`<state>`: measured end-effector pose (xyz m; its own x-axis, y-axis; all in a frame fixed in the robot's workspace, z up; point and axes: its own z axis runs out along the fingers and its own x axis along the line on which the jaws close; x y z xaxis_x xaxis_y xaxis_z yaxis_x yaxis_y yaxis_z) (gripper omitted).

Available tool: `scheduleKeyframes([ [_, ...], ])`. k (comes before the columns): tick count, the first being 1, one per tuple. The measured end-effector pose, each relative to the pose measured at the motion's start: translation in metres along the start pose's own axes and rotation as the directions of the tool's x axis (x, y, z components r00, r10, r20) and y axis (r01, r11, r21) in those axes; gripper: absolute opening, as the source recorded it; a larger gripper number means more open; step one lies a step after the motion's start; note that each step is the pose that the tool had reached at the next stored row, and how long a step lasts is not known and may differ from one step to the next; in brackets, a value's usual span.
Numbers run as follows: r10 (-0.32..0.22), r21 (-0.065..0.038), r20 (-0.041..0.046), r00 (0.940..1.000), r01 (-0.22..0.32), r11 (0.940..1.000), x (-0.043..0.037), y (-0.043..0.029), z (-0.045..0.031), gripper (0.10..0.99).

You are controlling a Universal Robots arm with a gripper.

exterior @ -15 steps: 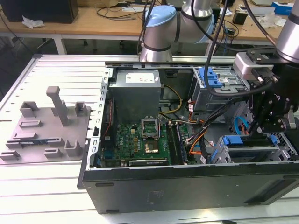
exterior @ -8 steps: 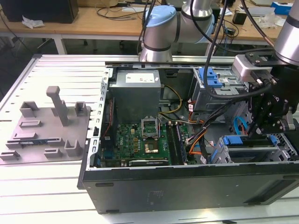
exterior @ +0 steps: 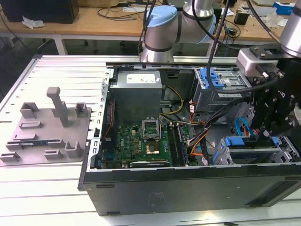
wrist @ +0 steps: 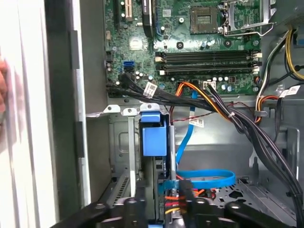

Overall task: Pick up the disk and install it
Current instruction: 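Insert the second disk wire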

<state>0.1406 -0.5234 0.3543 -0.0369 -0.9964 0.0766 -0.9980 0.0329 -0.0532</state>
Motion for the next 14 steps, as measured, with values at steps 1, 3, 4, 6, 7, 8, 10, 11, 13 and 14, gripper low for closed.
scheduleKeyframes([
  [1, 0.0, 0.0, -0.0039, 1.0, 0.0, 1.0, -0.0001, -0.0001, -0.0021, 0.416],
  [3, -0.001, 0.0, -0.0112, 0.9999, 0.001, 1.0, 0.0001, -0.0004, -0.0067, 0.596],
  [4, -0.001, 0.0, -0.0117, 0.9999, 0.001, 1.0, 0.0002, -0.0004, -0.0071, 0.659],
  [6, -0.001, 0.0, -0.012, 0.9999, 0.001, 1.0, 0.0002, -0.0004, -0.0072, 0.659],
  [7, -0.001, 0.0, -0.012, 0.9999, 0.001, 1.0, 0.0002, -0.0004, -0.0072, 0.659],
  [8, -0.001, 0.0, -0.012, 0.9999, 0.001, 1.0, 0.0002, -0.0004, -0.0072, 0.659],
  [10, -0.001, 0.0, -0.0121, 0.9999, 0.001, 1.0, 0.0002, -0.0004, -0.0072, 0.659],
  [11, -0.001, 0.0, -0.0123, 0.9999, 0.001, 1.0, 0.0002, -0.0004, -0.0072, 0.659],
  [13, -0.001, 0.0, -0.0122, 0.9999, 0.001, 1.0, 0.0002, -0.0004, -0.0072, 0.659],
  [14, -0.001, 0.0, -0.0123, 0.9999, 0.001, 1.0, 0.0002, -0.0004, -0.0072, 0.659],
])
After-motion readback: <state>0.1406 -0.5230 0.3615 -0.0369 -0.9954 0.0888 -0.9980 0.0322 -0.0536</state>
